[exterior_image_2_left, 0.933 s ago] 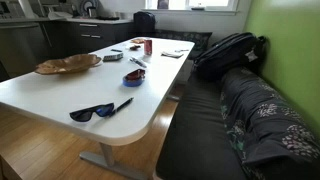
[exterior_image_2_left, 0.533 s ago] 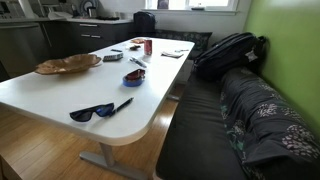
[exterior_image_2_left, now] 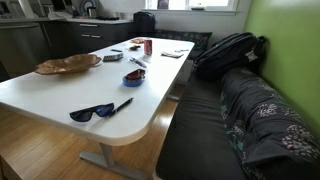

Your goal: Pick up the red object with wheels and put it on the brown bowl

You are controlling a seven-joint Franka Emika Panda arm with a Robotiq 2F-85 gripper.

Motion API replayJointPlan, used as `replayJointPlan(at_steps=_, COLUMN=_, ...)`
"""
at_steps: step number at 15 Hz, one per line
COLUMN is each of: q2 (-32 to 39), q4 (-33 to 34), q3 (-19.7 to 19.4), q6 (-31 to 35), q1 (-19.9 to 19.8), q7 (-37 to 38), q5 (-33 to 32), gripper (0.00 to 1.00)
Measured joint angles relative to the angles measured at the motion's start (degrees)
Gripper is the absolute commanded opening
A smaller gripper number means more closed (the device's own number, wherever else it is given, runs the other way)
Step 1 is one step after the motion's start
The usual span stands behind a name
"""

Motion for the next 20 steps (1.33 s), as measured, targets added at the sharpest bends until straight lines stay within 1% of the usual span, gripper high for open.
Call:
replayJointPlan(at_steps=2, q2=6.0, q4=-1.78, q3=-0.01, q6=7.98, q1=-3.56, q7=3.02, q5=-4.62, gripper=1.0)
replayJointPlan(at_steps=4, q2=12.78, q4=-2.66, q3=0.04, q6=14.65, q1=-6.98, q7=7.77, q5=-10.19, gripper=1.0)
replayJointPlan(at_steps=6, q2=19.12, q4=-2.12, q3=-0.09, q6=16.17, q1=-9.07, q7=11.75, q5=-13.13, gripper=1.0)
replayJointPlan(at_steps=7, q2=21.06, q4=-1.54, q3=-0.1, q6=16.29, q1=-9.34, q7=12.43, q5=-13.42, gripper=1.0)
replayJointPlan(at_steps=9, q2=22.59, q4=-0.59, q3=-0.35, q6=16.3, q1=-8.99, q7=12.85, q5=-13.47, gripper=1.0)
replayJointPlan(at_steps=10, q2=22.58, q4=-0.59, q3=-0.64, q6=16.3, q1=-8.17, q7=11.13, q5=-13.22, gripper=1.0)
replayJointPlan(at_steps=11, q2=22.51, q4=-0.7, q3=-0.67, q6=16.3, q1=-6.69, q7=8.51, q5=-11.65, gripper=1.0)
replayJointPlan(at_steps=12, q2=22.61, q4=-0.77, q3=-0.33, q6=16.34, q1=-4.53, q7=6.47, q5=-10.16, gripper=1.0)
replayJointPlan(at_steps=15, q2=25.64, q4=0.37, q3=3.37, q6=18.54, q1=2.87, q7=5.64, q5=-8.4, gripper=1.0)
replayJointPlan(at_steps=17, q2=30.94, q4=3.56, q3=5.78, q6=21.4, q1=6.5, q7=8.05, q5=-13.13, gripper=1.0)
replayJointPlan(at_steps=18, q2=33.89, q4=5.55, q3=6.05, q6=22.6, q1=7.82, q7=9.23, q5=-16.52, gripper=1.0)
replayJointPlan(at_steps=20, q2=39.89, q4=10.22, q3=4.8, q6=24.58, q1=10.19, q7=11.53, q5=-25.11, gripper=1.0)
